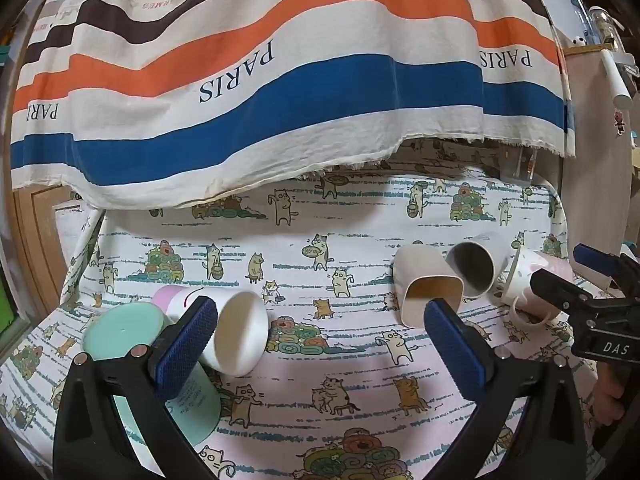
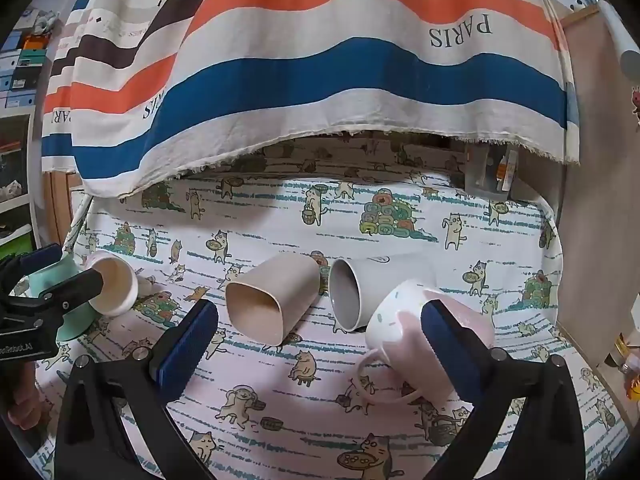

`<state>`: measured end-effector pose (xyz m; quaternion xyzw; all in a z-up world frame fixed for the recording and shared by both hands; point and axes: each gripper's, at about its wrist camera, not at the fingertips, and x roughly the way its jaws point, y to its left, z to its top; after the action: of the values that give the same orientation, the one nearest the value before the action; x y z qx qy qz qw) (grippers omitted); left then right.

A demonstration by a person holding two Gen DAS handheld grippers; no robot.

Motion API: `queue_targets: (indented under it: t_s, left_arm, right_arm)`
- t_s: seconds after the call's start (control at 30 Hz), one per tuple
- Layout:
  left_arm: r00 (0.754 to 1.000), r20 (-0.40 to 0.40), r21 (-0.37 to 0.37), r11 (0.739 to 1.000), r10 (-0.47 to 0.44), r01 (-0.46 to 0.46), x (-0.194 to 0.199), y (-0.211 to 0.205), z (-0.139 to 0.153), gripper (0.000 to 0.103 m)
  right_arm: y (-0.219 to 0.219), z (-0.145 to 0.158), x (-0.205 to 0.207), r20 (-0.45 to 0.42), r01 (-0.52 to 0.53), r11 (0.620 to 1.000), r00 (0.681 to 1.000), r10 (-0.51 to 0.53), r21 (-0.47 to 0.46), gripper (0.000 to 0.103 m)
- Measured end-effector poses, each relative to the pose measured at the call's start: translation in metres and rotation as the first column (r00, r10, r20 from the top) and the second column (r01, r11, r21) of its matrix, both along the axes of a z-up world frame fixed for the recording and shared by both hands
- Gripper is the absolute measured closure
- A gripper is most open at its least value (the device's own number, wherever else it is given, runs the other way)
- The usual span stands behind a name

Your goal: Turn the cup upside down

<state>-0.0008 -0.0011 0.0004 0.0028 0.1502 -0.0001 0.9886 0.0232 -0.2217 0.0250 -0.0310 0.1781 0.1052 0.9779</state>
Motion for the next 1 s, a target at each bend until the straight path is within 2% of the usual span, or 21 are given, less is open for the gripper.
queue_targets:
  t_s: [0.27, 1.0]
  left_arm:
    - [1.0, 0.003, 0.002, 1.0, 0.002, -0.002, 0.0004, -0.0036, -0.0014, 0.0]
    - [1.0, -0.001, 0.0, 1.0, -0.001, 0.001, 0.0003, -0.0006, 0.0009, 0.0]
  right_arm:
    - [-0.0001, 0.0005, 0.0004, 0.02, -0.006, 1.0, 1.0, 0.006, 0.007, 0.001]
    - [-0.0008, 0.0003, 0.0008, 0.003, 0.003, 1.0, 1.0, -0.003, 0.005, 0.001]
